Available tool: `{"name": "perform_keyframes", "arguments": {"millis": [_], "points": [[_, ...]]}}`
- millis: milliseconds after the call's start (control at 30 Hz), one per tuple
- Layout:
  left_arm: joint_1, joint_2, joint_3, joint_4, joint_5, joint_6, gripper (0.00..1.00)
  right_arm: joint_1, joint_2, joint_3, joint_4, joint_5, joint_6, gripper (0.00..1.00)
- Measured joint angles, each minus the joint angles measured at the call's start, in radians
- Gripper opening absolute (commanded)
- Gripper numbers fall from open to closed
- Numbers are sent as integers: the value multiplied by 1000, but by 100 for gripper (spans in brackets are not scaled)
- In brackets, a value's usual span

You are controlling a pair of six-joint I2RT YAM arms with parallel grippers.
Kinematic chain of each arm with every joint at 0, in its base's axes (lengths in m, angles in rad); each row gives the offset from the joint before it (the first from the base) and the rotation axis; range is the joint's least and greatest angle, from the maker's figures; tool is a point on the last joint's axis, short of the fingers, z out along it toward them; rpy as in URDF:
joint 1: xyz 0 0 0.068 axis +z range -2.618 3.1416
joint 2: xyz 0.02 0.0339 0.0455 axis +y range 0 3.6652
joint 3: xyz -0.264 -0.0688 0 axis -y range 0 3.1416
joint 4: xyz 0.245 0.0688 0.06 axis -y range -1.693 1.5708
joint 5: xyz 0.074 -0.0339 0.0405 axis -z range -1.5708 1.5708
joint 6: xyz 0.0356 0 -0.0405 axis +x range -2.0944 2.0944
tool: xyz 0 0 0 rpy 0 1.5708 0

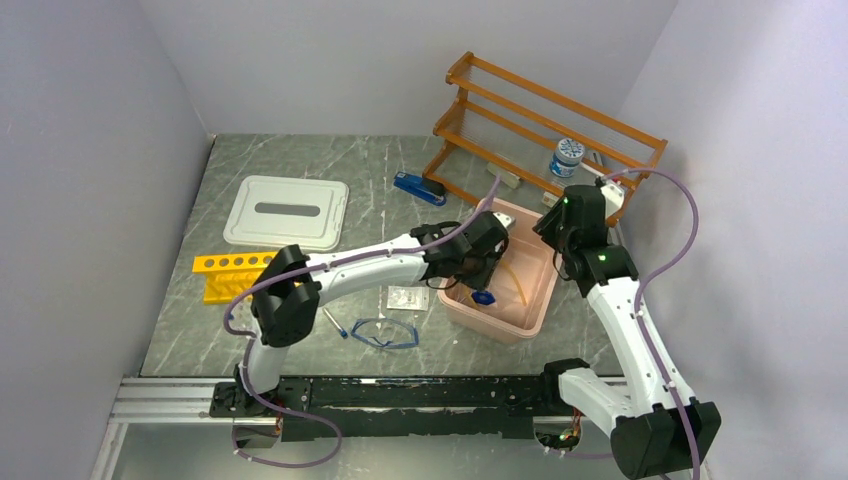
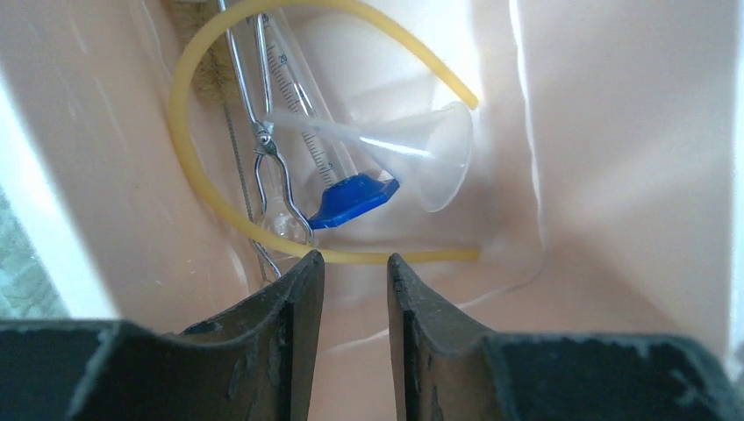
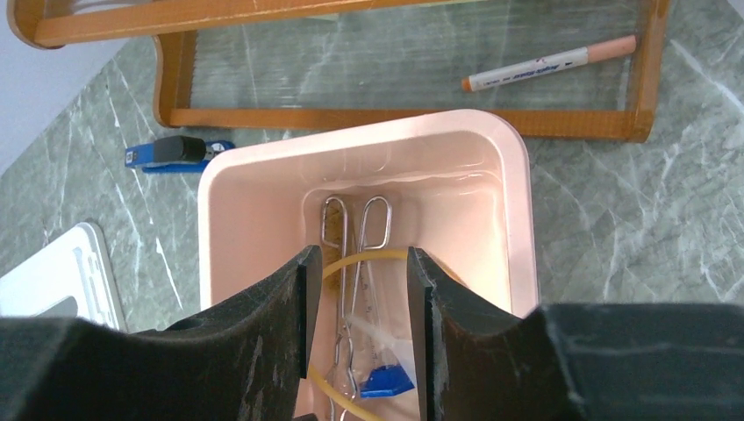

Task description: Organize the chemistry lab equipment

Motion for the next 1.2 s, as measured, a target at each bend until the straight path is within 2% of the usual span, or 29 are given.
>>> {"name": "perform_keyframes", "arguments": {"millis": [167, 433, 533, 633, 700, 900, 1100, 1200], "points": [[2, -60, 0, 3, 19, 10, 42, 0, 3, -10, -13, -35, -13, 45], [13, -233, -8, 29, -2, 32, 61, 0, 39, 6, -12, -161, -105, 46], [57, -341, -80, 52, -30, 28, 66, 2, 67, 47, 0, -238, -142, 47], [159, -443, -180, 48, -47, 23, 69, 29, 109, 97, 32, -308, -173, 49], [235, -480, -229, 43, -51, 19, 70, 85, 136, 126, 44, -321, -193, 50], [460, -534, -298, -37, -59, 17, 72, 398, 263, 225, 86, -346, -299, 56], [601, -562, -173, -145, -126, 30, 74, 646, 344, 230, 111, -346, -423, 63], [626, -607, -92, -152, -179, 46, 74, 752, 385, 230, 117, -337, -483, 64]]}}
